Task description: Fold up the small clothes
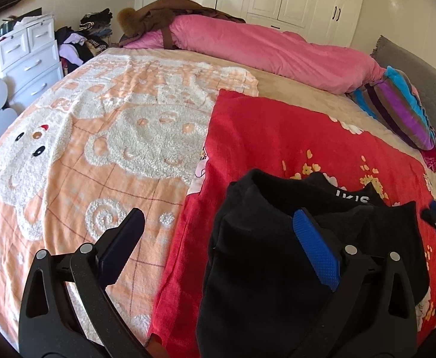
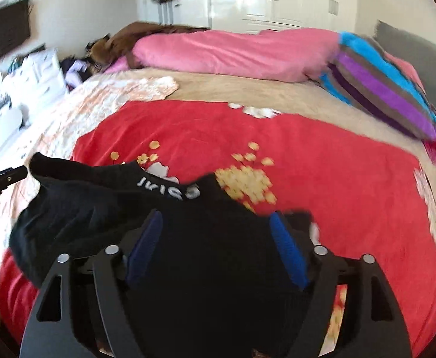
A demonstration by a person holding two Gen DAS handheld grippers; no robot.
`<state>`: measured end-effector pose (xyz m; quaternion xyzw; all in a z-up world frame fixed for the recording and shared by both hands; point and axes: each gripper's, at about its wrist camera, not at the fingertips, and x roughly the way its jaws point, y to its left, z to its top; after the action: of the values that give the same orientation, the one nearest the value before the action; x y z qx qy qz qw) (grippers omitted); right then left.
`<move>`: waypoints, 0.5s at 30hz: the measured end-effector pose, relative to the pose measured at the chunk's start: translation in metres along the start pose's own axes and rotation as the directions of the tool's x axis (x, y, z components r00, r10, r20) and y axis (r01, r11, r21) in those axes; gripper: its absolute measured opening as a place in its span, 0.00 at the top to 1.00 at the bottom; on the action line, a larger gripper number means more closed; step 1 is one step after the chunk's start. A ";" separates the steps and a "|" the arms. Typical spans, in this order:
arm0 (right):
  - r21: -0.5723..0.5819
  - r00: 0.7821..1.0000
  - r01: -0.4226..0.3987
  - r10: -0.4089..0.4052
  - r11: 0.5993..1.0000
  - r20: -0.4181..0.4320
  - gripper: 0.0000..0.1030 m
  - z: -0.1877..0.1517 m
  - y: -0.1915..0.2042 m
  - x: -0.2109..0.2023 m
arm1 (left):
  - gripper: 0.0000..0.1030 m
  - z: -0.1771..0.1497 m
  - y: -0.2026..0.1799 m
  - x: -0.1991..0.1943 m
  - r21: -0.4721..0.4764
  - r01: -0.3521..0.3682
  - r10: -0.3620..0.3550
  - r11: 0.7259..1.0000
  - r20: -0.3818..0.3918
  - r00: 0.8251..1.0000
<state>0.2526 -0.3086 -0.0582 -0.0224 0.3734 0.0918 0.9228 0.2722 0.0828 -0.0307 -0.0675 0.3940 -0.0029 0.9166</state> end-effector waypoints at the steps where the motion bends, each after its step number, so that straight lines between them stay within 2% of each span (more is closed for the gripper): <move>1: 0.025 1.000 0.004 -0.004 1.000 0.008 0.27 -0.006 -0.005 -0.006 | 0.09 0.001 -0.001 -0.004 0.000 0.002 -0.002 1.000 0.013 1.000; 5: 0.103 0.998 0.052 -0.054 0.993 0.024 0.26 -0.021 -0.033 -0.014 | 0.09 0.003 -0.006 -0.010 0.012 0.019 -0.019 1.000 0.043 0.999; 8: 0.152 0.997 0.066 -0.069 0.986 0.015 0.26 -0.021 -0.050 -0.009 | 0.09 0.001 -0.014 -0.006 0.043 0.003 -0.004 0.999 0.038 0.999; 15: 0.187 0.996 0.084 -0.084 0.979 -0.007 0.26 -0.025 -0.069 0.002 | 0.09 -0.004 -0.026 0.002 0.099 0.004 -0.006 0.995 0.021 1.000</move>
<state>0.2499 -0.3786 -0.0795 0.0485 0.3785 0.0174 0.9242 0.2724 0.0565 -0.0316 -0.0230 0.3834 -0.0241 0.9230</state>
